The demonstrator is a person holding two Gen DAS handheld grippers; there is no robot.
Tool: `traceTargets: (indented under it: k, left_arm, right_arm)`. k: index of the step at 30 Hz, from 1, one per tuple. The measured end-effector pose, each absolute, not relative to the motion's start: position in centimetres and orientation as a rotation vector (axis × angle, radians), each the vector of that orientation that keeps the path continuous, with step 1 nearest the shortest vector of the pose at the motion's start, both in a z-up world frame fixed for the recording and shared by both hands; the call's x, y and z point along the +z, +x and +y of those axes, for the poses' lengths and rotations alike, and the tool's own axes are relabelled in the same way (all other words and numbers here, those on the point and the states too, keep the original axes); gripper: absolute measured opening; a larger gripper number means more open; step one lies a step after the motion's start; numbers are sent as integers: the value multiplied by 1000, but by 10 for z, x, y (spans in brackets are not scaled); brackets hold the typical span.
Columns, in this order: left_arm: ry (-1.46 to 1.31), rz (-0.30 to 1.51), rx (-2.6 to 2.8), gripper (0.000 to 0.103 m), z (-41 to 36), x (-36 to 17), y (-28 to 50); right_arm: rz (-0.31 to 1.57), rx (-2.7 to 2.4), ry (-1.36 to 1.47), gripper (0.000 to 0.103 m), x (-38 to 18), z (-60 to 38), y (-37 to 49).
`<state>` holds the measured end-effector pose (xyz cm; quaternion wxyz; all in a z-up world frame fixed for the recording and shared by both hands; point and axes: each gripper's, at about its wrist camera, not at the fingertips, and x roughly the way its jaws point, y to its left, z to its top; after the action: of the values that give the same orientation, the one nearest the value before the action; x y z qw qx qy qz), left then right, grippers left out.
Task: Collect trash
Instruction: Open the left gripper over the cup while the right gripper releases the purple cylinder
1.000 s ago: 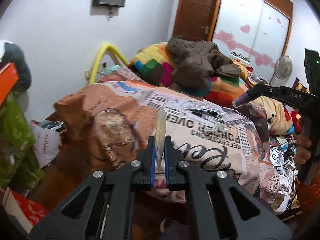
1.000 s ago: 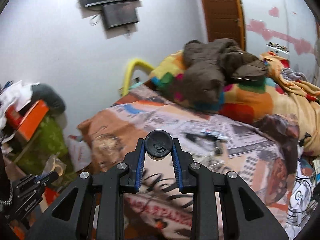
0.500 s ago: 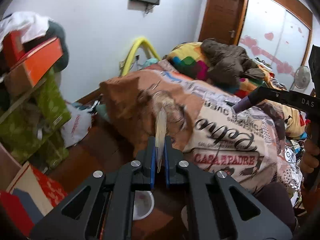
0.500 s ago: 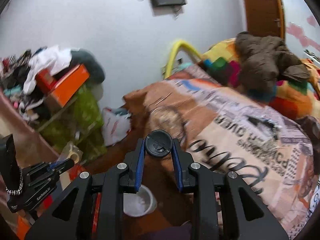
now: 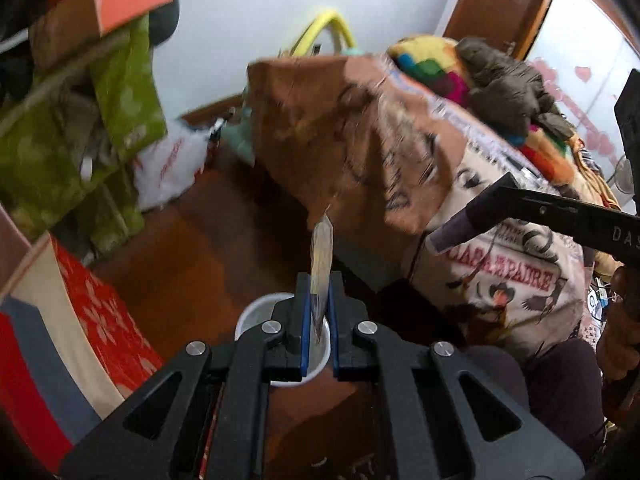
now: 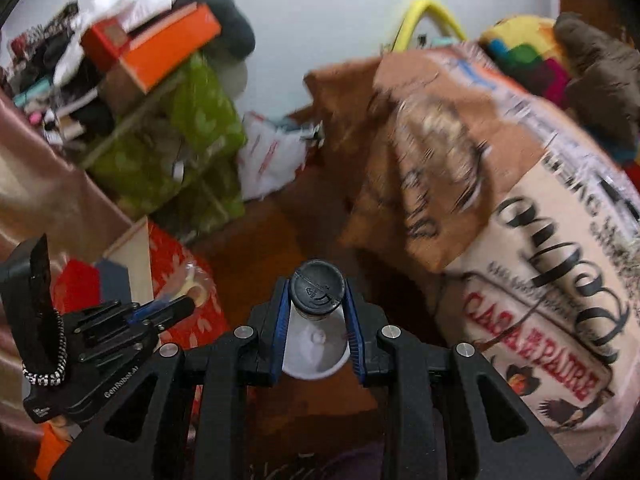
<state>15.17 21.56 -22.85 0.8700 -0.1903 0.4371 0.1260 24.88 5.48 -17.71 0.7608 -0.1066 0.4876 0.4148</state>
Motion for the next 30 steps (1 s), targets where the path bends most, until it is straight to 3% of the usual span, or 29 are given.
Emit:
traceTargets:
  k: [18, 20, 22, 24, 27, 30]
  left_arm:
    - [-579, 1211, 297, 7, 246, -379, 165]
    - [-595, 1216, 299, 7, 247, -383, 167]
    - [-602, 1224, 314, 7, 249, -386, 169]
    - [-618, 1237, 312, 15, 249, -388, 171]
    - [-614, 1224, 321, 30, 247, -385, 171]
    - [-586, 1215, 325, 31, 245, -376, 171]
  right_arm:
    - [1366, 955, -345, 25, -293, 125, 249]
    - [1408, 969, -337, 28, -298, 127, 251]
    - [1415, 972, -347, 40, -299, 127, 251]
    - [1391, 958, -369, 49, -297, 126, 250]
    - [1361, 951, -397, 49, -292, 122, 248]
    - [1348, 944, -407, 49, -287, 116, 249]
